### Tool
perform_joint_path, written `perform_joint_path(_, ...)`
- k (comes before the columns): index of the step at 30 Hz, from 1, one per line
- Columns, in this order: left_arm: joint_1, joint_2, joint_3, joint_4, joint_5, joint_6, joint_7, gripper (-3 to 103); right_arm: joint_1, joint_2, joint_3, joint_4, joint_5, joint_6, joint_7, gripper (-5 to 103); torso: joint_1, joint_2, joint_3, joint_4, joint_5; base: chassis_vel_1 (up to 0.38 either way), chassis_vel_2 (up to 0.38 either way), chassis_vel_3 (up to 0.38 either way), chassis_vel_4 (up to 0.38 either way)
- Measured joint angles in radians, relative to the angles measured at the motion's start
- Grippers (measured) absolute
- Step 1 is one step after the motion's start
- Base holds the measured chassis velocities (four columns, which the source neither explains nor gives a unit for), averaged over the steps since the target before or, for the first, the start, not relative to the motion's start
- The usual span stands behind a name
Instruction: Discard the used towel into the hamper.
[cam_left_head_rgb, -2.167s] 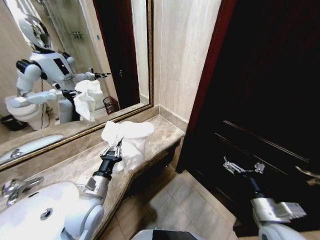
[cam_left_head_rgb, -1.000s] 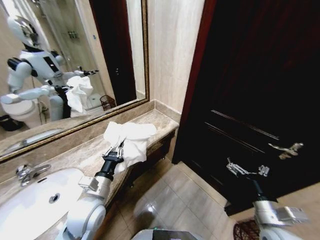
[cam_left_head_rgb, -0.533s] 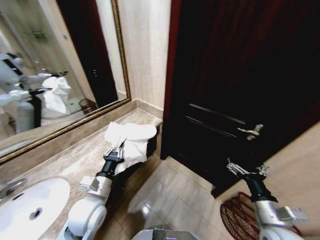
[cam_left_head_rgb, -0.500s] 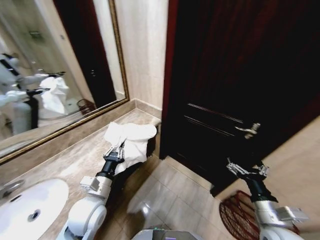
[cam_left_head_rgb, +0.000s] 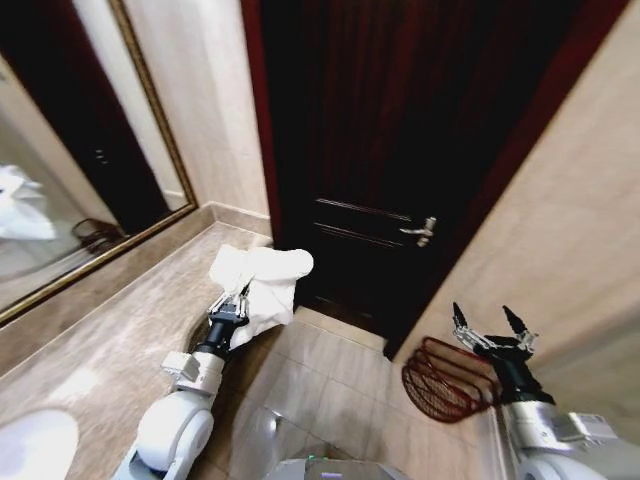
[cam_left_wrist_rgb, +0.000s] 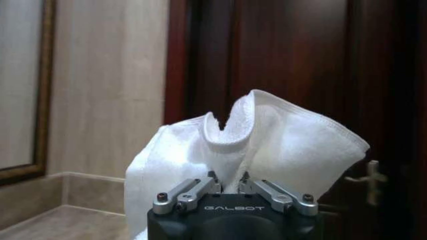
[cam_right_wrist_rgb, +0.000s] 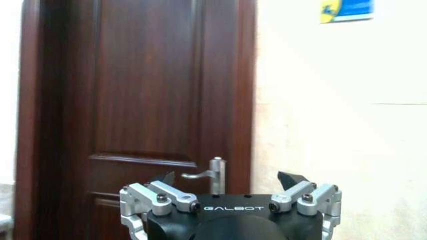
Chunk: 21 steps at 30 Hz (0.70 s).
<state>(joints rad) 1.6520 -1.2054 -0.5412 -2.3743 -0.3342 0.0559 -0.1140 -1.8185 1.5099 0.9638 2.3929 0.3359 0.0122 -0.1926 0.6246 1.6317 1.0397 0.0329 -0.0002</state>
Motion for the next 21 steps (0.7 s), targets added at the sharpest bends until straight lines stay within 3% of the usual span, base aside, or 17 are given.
perform_joint_path(15,-0.007,-0.005,0.006,0.020,0.000,-0.005,0.009,9,-0.002,0.008,0.000,0.000,-0.006,0.004,0.001,100,0.000,0.000,0.000,0.0000,0.0000,-0.056,-0.190,-0.197,-0.063)
perform_joint_path(21,-0.011,-0.005,0.008,0.023,-0.003,-0.002,0.019,9,-0.002,0.022,-0.006,-0.011,-0.008,0.029,0.000,100,-0.013,-0.031,-0.017,-0.0003,0.0003,-0.048,-0.163,-0.162,-0.048)
